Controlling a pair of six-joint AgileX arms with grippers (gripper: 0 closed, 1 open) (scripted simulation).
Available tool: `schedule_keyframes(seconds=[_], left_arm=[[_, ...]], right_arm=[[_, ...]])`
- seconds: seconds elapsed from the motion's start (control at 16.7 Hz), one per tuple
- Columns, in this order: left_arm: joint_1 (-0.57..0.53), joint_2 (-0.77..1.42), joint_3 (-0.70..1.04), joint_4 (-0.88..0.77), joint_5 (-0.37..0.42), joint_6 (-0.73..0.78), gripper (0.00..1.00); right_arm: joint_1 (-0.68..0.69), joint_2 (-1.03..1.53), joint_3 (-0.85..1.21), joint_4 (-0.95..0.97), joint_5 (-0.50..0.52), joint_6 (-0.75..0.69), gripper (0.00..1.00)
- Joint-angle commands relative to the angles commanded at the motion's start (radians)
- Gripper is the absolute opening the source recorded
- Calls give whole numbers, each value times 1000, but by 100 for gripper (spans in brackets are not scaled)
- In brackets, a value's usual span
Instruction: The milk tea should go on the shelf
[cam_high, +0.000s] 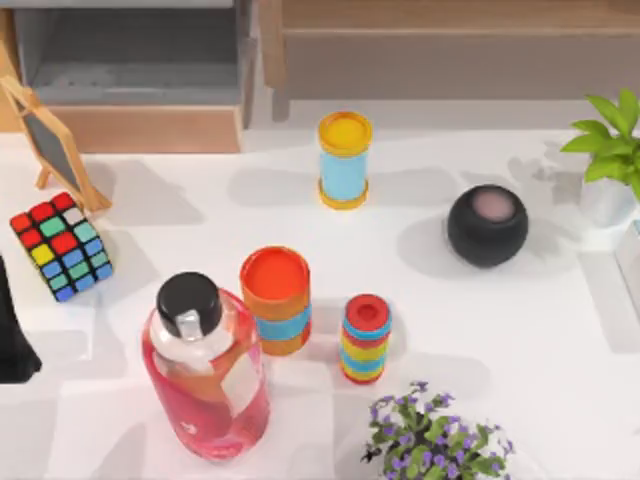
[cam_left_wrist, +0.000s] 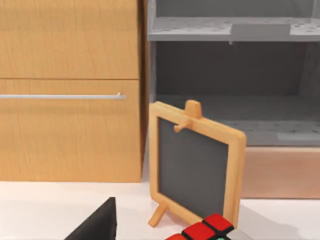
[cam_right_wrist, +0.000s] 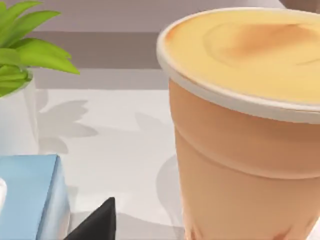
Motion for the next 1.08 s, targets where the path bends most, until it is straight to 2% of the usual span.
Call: schedule_keyframes(seconds=[0.18, 0.54, 1.08], left_arm=[[0, 0, 0, 0, 0, 0, 100], [0, 0, 0, 0, 0, 0, 100], [0, 0, 0, 0, 0, 0, 100]], right_arm=[[-52, 89, 10, 67, -49, -13, 100], [-49, 98, 10, 73, -48, -11, 100], [168, 374, 216, 192, 169, 64, 100]])
